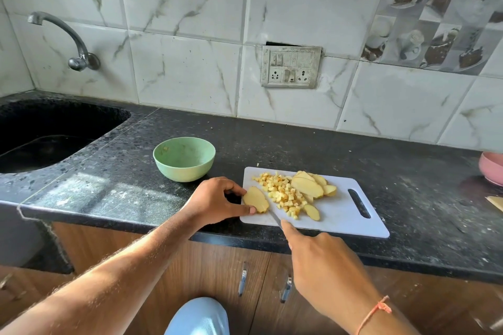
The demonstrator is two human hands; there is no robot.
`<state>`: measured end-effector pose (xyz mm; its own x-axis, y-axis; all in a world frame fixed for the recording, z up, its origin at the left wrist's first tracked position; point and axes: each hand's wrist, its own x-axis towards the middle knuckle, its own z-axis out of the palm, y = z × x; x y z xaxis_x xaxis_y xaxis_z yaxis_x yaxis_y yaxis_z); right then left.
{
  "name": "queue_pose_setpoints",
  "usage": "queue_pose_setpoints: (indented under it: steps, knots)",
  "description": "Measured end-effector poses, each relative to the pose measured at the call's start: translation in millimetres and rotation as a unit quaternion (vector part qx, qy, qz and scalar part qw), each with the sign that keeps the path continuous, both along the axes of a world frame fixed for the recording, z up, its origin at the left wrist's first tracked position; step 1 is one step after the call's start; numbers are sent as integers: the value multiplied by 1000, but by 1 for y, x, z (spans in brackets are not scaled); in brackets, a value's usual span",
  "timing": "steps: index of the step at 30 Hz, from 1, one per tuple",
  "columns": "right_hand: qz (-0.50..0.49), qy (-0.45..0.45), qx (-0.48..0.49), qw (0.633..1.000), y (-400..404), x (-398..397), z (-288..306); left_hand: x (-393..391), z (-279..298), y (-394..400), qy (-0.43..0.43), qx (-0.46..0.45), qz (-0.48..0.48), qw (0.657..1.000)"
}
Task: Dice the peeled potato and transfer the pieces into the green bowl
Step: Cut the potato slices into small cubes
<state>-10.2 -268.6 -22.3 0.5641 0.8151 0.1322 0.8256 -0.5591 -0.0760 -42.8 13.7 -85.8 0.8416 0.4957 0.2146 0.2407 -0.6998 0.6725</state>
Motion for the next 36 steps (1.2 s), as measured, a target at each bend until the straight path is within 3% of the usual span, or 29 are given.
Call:
queue_pose_setpoints:
  steps: [5,12,22,36]
  knots:
    - [0,-15,57,998,15,9,11,-1,1,5,-1,-21,1,1000]
    - [10,26,60,998,59,23,1,1,-2,7,-7,-10,-7,1000]
    - [-17,12,-6,1000,86,30,-3,2,-4,10,-13,-23,-17,1000]
    - [16,1,-38,999,26,3,-10,-1,-1,5,-4,-17,5,1000]
